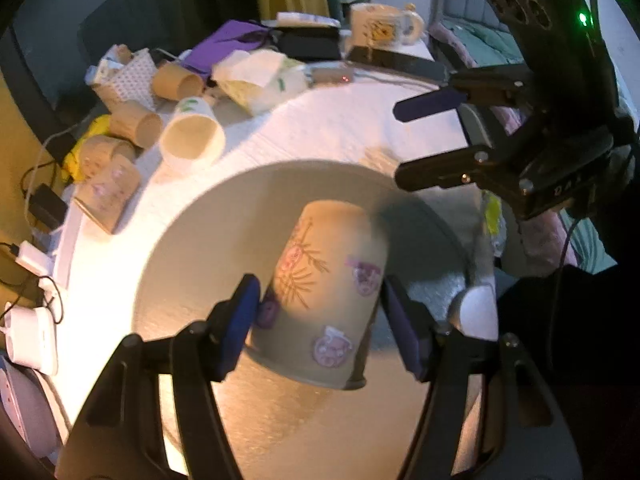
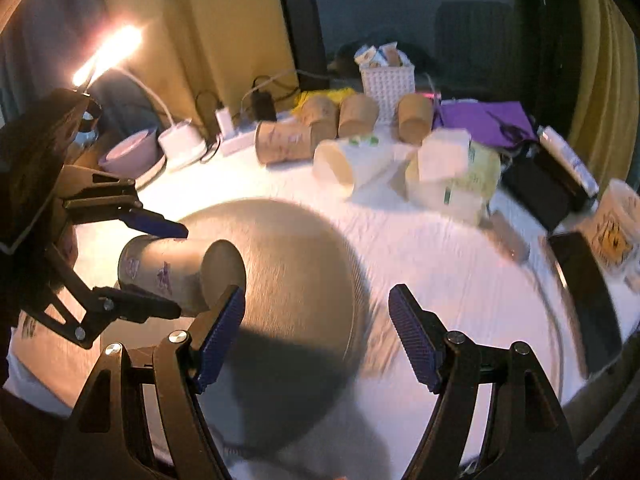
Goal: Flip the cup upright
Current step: 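Lift the brown cup with the right gripper and rotate it upright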
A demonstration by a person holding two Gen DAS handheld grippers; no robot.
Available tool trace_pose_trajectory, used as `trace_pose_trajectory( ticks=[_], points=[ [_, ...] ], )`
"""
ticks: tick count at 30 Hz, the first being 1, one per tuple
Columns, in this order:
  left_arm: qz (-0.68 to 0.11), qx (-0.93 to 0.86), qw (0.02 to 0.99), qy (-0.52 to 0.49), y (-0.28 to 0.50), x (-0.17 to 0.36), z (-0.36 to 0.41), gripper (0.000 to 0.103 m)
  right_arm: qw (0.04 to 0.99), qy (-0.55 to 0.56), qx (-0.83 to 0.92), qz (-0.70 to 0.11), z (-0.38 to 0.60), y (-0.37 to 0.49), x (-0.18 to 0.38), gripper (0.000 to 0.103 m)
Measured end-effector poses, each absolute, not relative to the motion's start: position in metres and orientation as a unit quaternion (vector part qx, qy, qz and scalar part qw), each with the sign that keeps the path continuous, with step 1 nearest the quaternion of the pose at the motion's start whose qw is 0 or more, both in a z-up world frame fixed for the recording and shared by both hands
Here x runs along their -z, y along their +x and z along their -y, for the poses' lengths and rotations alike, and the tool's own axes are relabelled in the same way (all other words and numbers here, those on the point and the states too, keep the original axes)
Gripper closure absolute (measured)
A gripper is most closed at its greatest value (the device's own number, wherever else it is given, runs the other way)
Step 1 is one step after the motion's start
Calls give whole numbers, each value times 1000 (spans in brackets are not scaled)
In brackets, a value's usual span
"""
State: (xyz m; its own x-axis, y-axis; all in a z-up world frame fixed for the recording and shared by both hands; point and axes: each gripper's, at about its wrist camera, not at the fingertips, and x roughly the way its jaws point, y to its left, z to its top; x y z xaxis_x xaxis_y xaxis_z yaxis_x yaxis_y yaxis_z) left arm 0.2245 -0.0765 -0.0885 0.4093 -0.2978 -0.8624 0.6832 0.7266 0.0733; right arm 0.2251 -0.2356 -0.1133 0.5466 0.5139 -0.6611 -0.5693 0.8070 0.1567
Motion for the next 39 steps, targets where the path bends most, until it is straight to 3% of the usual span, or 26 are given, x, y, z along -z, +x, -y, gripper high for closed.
trace_pose_trajectory(
  ticks=[21, 22, 24, 25, 39],
  points=[
    [-468, 319, 804, 182, 230, 96, 86, 36, 876, -46, -306, -370, 240, 212, 122, 26],
    [-467, 319, 806, 176, 230, 95, 84, 36, 875, -48, -309, -369, 239, 212, 122, 26],
    [-465, 317, 811, 162, 231, 91, 79, 23, 873, -52, -315, -369, 236, 212, 120, 26],
    [-462, 316, 813, 157, 231, 89, 77, 21, 871, -56, -320, -368, 234, 211, 118, 26],
    [-438, 242, 864, 59, 190, 68, 13, 20, 832, -156, -424, -321, 186, 212, 97, 26]
  ],
)
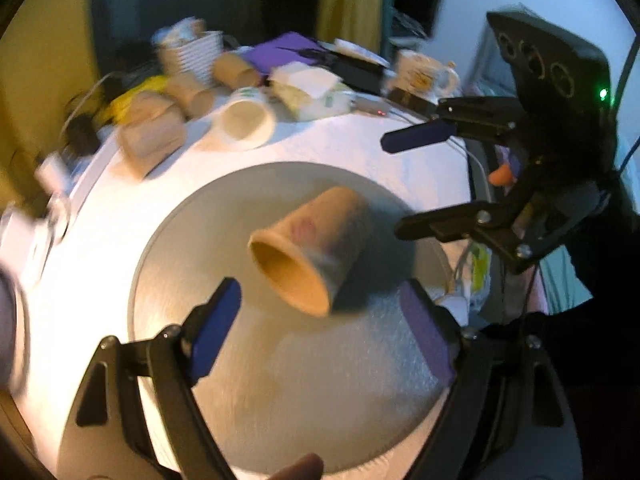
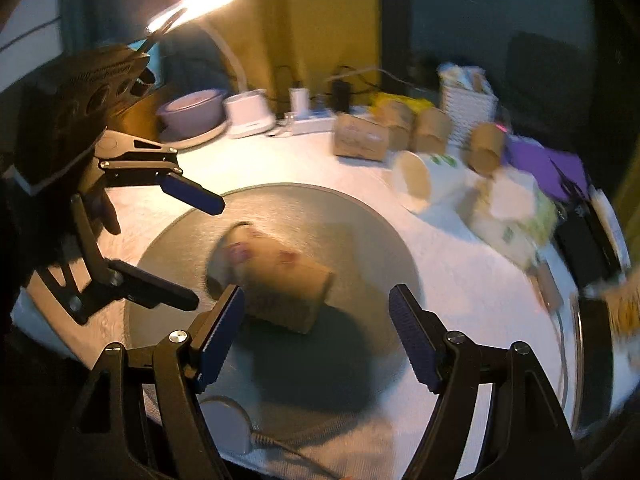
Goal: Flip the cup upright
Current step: 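Lift the brown cup with the right gripper and rotate it upright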
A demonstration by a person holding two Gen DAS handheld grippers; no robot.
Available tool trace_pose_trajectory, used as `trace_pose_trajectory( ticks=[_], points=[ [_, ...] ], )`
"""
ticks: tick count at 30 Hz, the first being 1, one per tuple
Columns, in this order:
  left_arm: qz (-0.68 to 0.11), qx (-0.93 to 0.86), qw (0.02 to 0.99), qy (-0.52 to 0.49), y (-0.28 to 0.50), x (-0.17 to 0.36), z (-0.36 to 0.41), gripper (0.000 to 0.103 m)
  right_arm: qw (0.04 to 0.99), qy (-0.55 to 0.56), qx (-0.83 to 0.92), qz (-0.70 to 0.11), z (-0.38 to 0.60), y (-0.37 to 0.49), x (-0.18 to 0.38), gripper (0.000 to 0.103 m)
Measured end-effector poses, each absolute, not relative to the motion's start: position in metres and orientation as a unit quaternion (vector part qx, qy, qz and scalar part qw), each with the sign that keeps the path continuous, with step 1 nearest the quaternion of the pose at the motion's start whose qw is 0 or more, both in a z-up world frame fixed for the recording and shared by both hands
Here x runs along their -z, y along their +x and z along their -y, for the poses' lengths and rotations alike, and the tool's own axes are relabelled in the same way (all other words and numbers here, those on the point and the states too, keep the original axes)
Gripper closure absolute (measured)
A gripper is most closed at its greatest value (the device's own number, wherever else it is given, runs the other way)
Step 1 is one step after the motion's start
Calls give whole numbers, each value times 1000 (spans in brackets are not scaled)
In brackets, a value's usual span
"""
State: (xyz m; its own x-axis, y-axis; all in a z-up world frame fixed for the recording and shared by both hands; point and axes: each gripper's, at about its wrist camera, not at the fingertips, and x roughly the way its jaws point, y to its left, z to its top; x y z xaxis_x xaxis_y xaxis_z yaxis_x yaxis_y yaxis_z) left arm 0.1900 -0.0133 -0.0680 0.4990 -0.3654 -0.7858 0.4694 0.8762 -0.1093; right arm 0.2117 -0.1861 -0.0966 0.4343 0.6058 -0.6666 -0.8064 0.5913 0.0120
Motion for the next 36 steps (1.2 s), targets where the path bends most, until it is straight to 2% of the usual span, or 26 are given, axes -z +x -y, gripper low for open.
trace_pose_trajectory(
  ticks=[7, 13, 22, 29, 36],
  points=[
    [-416, 161, 892, -77, 143, 79, -50, 20, 788, -233, -481, -305, 128, 227, 100, 26],
    [-403, 116, 896, -143, 122, 90, -84, 20, 759, -294, -480, -327, 95, 246, 113, 25],
    [-401, 112, 893, -173, 125, 104, -98, 20, 740, -346, -460, -347, 65, 276, 117, 25],
    [-401, 100, 892, -184, 128, 113, -111, 20, 682, -399, -477, -385, 43, 263, 138, 25],
    [-397, 106, 891, -192, 127, 119, -121, 20, 669, -420, -469, -396, 24, 264, 144, 25]
  ],
)
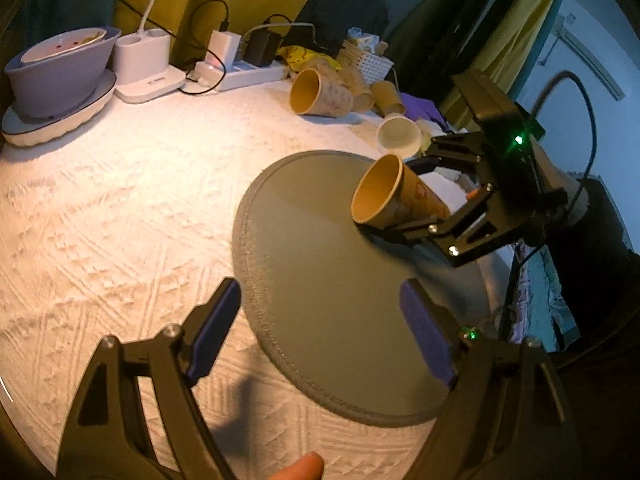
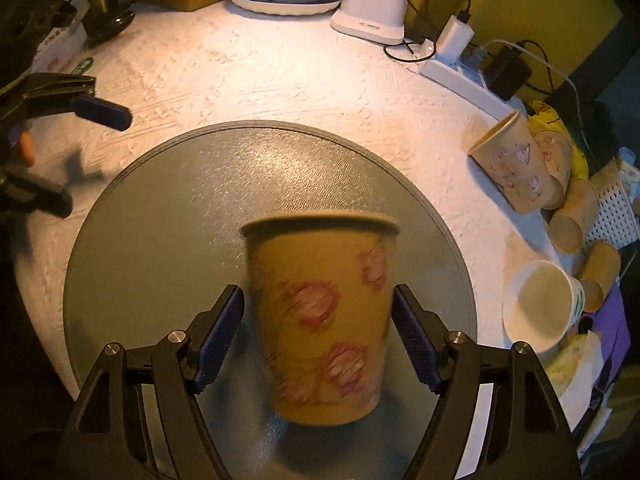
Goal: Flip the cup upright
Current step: 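Lift the brown cup with the right gripper and rotate it upright, then lower the upright brown cup onto the grey mat with the right gripper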
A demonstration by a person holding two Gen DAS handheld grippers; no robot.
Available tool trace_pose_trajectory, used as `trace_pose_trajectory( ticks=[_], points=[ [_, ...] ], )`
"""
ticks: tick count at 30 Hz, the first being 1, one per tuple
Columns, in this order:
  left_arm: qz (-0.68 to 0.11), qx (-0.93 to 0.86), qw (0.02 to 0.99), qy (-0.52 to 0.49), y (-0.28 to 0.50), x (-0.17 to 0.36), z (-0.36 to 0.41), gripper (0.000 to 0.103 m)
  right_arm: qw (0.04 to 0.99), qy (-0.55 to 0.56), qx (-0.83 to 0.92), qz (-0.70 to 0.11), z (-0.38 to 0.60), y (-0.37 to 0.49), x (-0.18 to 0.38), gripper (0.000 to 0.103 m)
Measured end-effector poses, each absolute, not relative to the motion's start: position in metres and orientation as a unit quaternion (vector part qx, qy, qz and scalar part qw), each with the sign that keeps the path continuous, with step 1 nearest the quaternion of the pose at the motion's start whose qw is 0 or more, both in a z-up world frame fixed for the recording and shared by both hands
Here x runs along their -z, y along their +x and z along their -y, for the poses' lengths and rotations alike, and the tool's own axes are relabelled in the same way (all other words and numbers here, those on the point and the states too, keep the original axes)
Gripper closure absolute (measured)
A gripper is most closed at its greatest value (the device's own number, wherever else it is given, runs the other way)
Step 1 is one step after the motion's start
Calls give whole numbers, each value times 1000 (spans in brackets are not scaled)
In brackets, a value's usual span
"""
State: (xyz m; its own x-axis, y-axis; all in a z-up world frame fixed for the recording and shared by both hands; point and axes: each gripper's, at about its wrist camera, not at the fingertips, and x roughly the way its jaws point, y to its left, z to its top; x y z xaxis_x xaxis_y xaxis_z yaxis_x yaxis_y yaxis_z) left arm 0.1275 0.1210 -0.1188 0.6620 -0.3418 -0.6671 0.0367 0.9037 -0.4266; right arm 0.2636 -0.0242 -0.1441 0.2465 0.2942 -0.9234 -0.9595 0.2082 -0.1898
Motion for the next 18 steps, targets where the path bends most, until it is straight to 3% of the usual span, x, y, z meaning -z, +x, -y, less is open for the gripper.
trace_pose_trajectory(
  ticks=[13, 18],
  points=[
    [-389, 111, 893, -197, 126, 122, -130, 20, 636, -448, -463, -424, -8, 267, 145, 25],
    [-385, 109, 894, -200, 123, 121, -132, 20, 626, -448, -474, -427, -13, 264, 140, 31]
  ],
)
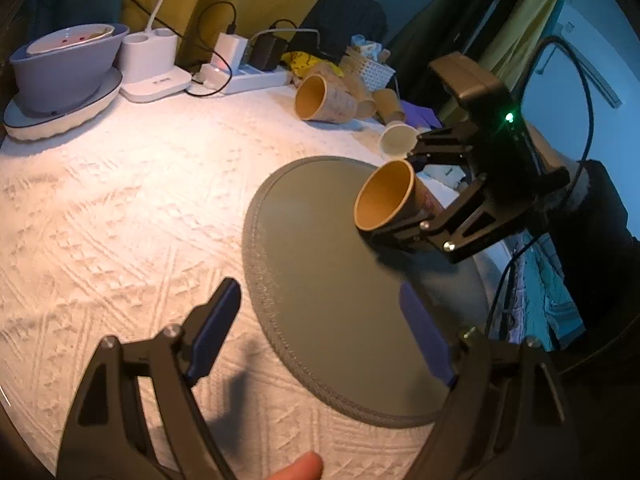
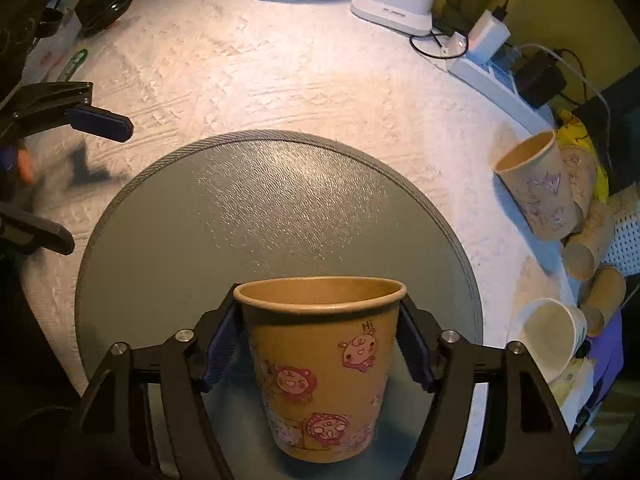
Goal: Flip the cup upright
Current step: 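Lower the upright brown cup onto the grey mat with the right gripper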
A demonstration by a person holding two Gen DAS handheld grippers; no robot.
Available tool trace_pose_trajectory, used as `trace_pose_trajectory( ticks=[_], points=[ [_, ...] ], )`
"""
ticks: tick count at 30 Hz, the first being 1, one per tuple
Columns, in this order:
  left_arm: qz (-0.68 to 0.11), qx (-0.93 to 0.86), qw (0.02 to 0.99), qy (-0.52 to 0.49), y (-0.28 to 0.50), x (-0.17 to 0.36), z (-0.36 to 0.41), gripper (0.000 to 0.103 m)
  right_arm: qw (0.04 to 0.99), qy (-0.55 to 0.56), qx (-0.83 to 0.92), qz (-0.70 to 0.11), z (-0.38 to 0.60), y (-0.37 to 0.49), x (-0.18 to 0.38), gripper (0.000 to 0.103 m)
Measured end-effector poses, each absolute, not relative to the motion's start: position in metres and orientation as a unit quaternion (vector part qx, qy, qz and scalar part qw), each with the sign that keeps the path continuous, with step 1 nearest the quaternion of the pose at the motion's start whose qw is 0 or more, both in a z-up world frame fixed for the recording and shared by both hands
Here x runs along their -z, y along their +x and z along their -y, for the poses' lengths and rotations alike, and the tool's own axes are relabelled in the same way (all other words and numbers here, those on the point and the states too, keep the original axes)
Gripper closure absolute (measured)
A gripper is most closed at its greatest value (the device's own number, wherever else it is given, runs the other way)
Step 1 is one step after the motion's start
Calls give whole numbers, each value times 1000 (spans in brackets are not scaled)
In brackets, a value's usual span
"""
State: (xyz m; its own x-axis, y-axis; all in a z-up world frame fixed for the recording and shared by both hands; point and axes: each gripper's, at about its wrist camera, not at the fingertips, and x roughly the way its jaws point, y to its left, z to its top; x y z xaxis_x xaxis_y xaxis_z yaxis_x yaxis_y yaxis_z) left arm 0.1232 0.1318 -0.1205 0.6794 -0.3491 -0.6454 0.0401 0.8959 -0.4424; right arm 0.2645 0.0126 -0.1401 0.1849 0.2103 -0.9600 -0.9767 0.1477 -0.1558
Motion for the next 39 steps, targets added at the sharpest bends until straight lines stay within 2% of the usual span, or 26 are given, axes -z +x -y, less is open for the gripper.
trace_pose_trajectory(
  ticks=[2, 11, 19, 25, 30, 39],
  points=[
    [-383, 109, 895, -200, 122, 119, -131, 20, 628, -442, -480, -424, -15, 265, 135, 34],
    [-362, 81, 909, -192, 120, 105, -124, 20, 679, -389, -486, -390, 7, 258, 103, 34],
    [-349, 64, 913, -200, 122, 99, -114, 20, 749, -274, -488, -354, 43, 251, 86, 34],
    [-354, 67, 911, -202, 124, 99, -104, 20, 798, -193, -479, -310, 68, 245, 91, 34],
    [-360, 66, 909, -200, 128, 97, -95, 20, 821, -129, -461, -310, 87, 246, 105, 34],
    [-368, 50, 912, -173, 131, 97, -79, 20, 840, -105, -442, -297, 106, 238, 117, 34]
  ],
)
